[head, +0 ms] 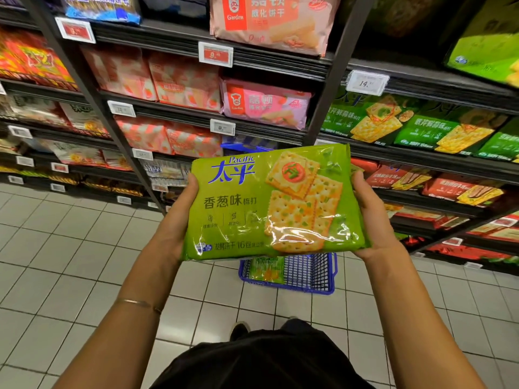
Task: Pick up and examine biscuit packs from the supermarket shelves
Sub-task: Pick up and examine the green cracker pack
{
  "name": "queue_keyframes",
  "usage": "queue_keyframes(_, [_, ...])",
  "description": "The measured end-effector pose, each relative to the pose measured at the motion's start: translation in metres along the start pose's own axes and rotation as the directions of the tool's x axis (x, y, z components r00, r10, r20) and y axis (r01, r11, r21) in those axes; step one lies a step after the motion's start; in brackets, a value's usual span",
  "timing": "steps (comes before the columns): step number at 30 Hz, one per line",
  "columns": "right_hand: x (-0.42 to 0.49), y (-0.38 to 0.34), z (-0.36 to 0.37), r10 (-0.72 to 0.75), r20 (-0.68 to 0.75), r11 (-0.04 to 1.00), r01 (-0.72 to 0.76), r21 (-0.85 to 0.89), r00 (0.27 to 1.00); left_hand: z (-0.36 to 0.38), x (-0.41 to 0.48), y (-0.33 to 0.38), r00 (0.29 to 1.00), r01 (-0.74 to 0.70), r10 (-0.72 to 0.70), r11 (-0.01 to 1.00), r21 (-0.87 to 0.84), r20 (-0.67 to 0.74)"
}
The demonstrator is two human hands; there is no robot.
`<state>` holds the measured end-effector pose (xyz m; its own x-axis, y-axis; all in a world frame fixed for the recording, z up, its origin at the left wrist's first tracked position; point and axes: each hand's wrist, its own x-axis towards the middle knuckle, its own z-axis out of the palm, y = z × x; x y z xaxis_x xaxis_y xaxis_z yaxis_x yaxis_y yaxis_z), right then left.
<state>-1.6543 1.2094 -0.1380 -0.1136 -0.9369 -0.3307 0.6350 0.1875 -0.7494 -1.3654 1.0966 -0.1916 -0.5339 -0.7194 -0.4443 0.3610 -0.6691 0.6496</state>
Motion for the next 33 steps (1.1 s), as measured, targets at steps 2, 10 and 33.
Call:
queue_keyframes(2, [-0.001, -0.002, 0.0, 0.006, -0.015, 1.0, -0.006, -0.023, 1.0, -0.001, 0.002, -0.002, 1.0, 0.018, -0.018, 1.0, -0.004, 0.013])
queue_keyframes(10, [-0.001, -0.005, 0.004, 0.024, -0.104, 0.996, -0.032, -0.079, 0.994, -0.005, 0.007, -0.01, 0.997, 0.072, -0.07, 0.997, -0.042, 0.033])
queue_keyframes(33, [-0.006, 0.009, -0.037, 0.249, -0.213, 0.961, -0.269, -0.068, 0.945, -0.01, 0.013, -0.059, 0.939, 0.289, -0.309, 0.947, -0.139, -0.148])
